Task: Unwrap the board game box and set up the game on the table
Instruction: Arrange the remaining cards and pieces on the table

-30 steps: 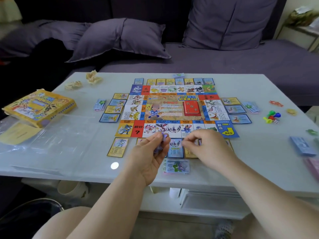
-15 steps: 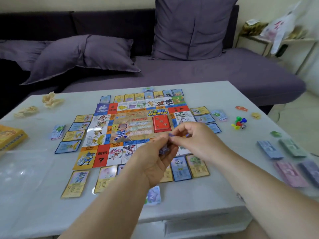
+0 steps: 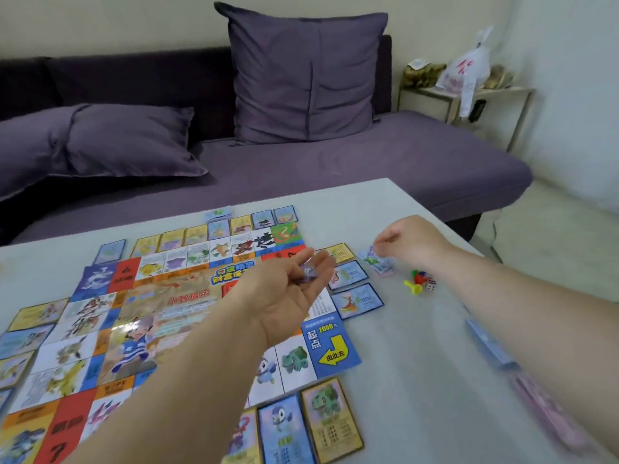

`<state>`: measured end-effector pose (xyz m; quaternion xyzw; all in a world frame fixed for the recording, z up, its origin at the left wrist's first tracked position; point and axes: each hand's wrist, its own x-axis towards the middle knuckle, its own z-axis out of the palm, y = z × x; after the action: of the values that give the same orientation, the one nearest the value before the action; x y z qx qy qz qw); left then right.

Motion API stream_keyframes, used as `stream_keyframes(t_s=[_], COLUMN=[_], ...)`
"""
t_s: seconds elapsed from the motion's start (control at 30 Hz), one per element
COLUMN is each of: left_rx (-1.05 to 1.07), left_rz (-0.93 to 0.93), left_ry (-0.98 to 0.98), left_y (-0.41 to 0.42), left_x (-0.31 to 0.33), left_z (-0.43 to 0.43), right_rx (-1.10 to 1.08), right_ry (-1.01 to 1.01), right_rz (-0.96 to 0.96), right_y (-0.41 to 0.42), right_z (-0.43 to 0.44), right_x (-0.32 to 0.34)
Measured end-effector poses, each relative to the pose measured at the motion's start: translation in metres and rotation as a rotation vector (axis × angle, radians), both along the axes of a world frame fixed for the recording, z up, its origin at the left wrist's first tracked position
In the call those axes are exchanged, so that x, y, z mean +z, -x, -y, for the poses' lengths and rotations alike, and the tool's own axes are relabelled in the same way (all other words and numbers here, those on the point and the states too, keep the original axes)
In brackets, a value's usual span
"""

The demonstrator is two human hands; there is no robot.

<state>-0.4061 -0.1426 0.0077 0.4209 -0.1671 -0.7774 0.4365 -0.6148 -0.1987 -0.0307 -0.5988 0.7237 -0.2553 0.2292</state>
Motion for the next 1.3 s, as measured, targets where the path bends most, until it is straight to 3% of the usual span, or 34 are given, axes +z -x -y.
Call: stream_keyframes(t_s=[0.07, 0.17, 0.27, 0.4, 0.53, 0.7, 0.83, 1.0, 1.13, 1.3], left_rx=[-0.024, -0.073, -0.114, -0.119, -0.164, -0.201, -0.079, 0.099, 0.078, 0.055], left_rz=[0.005, 0.056, 0.133, 0.196, 0.296, 0.444, 0.467, 0.421, 0.472, 0.513], left_ry=[0.026, 0.069, 0.121, 0.187, 0.273, 0.323, 0.358, 0.357, 0.352, 0.355], left_y=[0.003, 0.001, -0.006, -0.021, -0.049, -0.1, -0.146, -0.2, -0.219, -0.232], left_x=[-0.005, -0.013, -0.019, -0.019, -0.015, -0.011, -0.011, -0.016, -0.023, -0.034], left_z=[0.009, 0.02, 0.028, 0.033, 0.037, 0.051, 0.076, 0.116, 0.137, 0.152], right_rx=[-0.011, -0.048, 0.128, 0.415, 0.408, 0.468, 0.418, 0.287, 0.225, 0.192], right_ry=[-0.028, 0.107, 0.187, -0.049, -0.079, -0.262, -0.248, -0.047, 0.084, 0.113], right_rz=[-0.113, -0.218, 0.032, 0.171, 0.19, 0.214, 0.345, 0.121, 0.072, -0.081], right_y=[0.002, 0.0, -0.024, -0.074, -0.114, -0.161, -0.192, -0.219, -0.239, -0.253], right_z=[0.009, 0.011, 0.007, -0.007, 0.005, 0.035, 0.077, 0.146, 0.189, 0.227], right_x=[-0.01, -0.012, 0.014, 0.044, 0.043, 0.04, 0.04, 0.03, 0.009, -0.017])
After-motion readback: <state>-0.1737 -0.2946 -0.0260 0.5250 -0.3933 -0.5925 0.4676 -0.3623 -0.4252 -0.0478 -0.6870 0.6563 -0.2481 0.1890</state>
